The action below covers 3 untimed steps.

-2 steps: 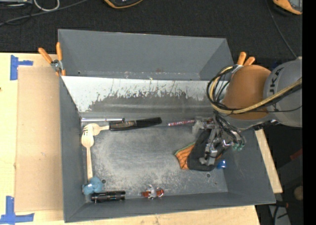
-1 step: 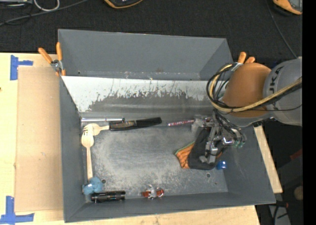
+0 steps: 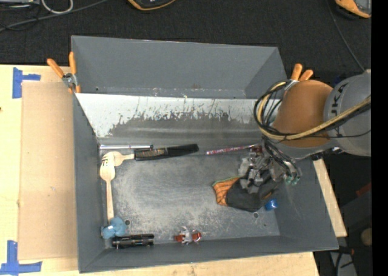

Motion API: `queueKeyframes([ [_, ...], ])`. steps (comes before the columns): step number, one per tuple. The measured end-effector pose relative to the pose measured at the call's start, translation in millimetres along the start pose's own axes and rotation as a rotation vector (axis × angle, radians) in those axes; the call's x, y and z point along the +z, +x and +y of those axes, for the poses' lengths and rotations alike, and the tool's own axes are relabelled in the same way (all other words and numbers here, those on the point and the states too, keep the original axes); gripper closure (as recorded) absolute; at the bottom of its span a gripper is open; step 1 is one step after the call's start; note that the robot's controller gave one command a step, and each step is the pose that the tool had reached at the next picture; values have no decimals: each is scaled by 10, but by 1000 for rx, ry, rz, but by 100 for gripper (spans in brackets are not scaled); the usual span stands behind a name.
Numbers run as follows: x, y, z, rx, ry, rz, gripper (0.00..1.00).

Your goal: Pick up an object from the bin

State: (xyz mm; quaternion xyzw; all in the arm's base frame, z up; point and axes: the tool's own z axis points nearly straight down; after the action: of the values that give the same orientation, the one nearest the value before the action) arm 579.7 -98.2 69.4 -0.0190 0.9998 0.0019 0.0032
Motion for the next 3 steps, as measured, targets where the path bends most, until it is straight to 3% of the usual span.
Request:
queueKeyframes([
  [3, -154, 2, 9, -2, -1, 0, 100],
])
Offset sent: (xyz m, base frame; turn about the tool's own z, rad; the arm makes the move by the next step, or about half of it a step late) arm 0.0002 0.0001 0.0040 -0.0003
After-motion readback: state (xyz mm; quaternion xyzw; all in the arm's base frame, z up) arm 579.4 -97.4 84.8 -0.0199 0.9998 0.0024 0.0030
